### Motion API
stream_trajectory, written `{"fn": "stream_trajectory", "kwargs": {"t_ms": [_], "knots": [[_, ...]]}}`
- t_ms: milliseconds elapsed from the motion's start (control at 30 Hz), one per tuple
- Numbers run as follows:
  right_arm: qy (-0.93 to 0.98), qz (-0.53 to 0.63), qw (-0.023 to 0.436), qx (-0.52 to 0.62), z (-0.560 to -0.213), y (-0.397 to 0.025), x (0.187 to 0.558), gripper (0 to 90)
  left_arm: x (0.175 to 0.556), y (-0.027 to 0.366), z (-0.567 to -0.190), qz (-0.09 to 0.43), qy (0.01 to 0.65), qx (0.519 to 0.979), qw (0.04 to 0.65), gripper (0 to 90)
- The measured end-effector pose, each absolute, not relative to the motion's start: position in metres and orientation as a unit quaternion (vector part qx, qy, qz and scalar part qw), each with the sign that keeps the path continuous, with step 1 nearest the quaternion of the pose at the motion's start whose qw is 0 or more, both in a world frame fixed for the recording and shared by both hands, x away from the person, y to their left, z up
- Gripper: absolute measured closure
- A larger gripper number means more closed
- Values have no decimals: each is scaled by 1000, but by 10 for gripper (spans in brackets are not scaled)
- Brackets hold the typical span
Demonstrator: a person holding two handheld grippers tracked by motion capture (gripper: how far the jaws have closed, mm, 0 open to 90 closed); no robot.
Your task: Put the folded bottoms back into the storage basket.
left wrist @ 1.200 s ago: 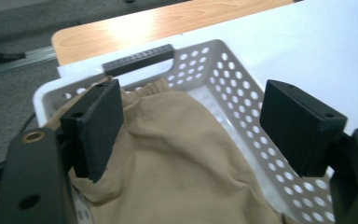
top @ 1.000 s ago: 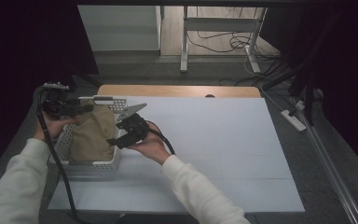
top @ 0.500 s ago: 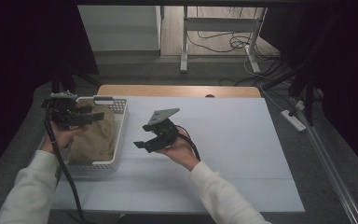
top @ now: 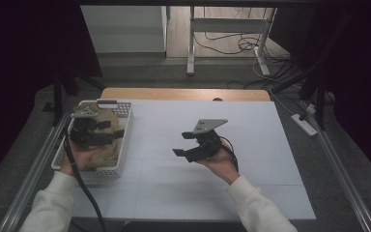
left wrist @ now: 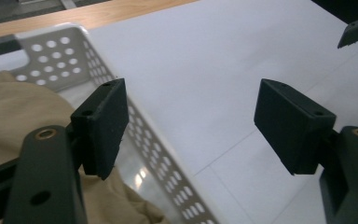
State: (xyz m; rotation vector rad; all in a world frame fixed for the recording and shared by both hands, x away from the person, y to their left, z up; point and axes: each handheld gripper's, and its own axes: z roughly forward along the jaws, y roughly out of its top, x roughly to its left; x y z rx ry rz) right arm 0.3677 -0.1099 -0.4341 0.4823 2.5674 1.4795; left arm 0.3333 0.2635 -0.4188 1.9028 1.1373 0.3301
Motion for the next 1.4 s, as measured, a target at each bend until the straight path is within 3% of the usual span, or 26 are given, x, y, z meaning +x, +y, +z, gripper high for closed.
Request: {"fn": "stream_trajectory", "kwargs": {"t_ms": [800, 1400], "knots": [[841, 469, 103, 250, -468, -263, 329, 283, 272, 223, -459, 115, 444, 779, 428, 248], [844, 459, 120, 251, -476, -280, 325, 284, 259, 219, -462, 129, 431, 790, 417, 234]]}}
